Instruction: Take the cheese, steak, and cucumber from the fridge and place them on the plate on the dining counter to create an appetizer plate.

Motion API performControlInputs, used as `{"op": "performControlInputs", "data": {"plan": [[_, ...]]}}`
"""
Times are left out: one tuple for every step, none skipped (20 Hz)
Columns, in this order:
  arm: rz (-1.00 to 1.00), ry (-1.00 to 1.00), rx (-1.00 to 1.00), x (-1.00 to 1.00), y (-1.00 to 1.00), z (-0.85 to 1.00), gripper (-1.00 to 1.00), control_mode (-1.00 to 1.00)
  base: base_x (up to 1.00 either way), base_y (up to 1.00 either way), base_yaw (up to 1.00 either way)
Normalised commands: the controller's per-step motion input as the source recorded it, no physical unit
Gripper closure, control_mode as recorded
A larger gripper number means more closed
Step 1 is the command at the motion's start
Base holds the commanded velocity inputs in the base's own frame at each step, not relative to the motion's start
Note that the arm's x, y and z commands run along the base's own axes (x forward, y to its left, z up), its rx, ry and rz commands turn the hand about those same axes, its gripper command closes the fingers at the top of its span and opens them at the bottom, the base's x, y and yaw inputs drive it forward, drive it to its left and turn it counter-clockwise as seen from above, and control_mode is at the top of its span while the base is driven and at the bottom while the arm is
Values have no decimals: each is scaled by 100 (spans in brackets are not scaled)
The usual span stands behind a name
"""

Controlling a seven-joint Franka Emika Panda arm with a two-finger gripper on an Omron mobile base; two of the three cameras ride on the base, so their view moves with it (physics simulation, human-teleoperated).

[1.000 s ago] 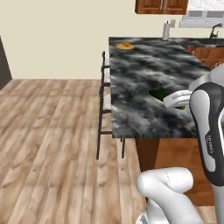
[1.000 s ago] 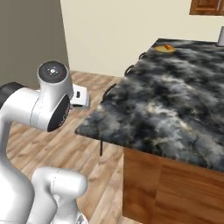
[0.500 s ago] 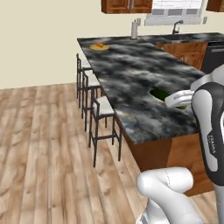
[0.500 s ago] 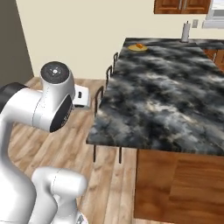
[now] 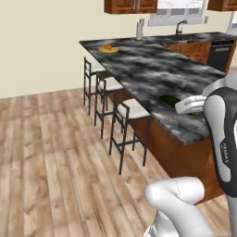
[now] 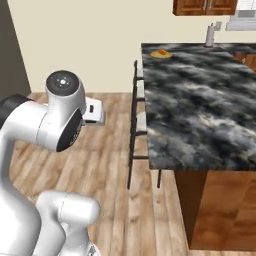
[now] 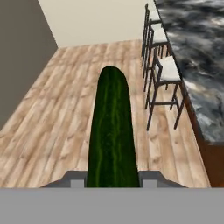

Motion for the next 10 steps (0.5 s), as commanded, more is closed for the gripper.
{"op": "performControlInputs", "data": {"plan": [[0,0,0,0,0,0,100,100,56,100,-30],[0,0,0,0,0,0,100,100,70,100,-33],[0,0,0,0,0,0,100,100,90,100,-38],[0,0,0,0,0,0,100,100,100,100,-40],[0,0,0,0,0,0,100,100,100,100,-45],[0,0,0,0,0,0,100,100,100,94,-51],[0,0,0,0,0,0,100,100,100,81,-57],[0,0,0,0,0,0,100,100,100,77,-61],[0,0,0,0,0,0,100,100,100,76,-63],[0,0,0,0,0,0,100,100,100,81,-63]]}}
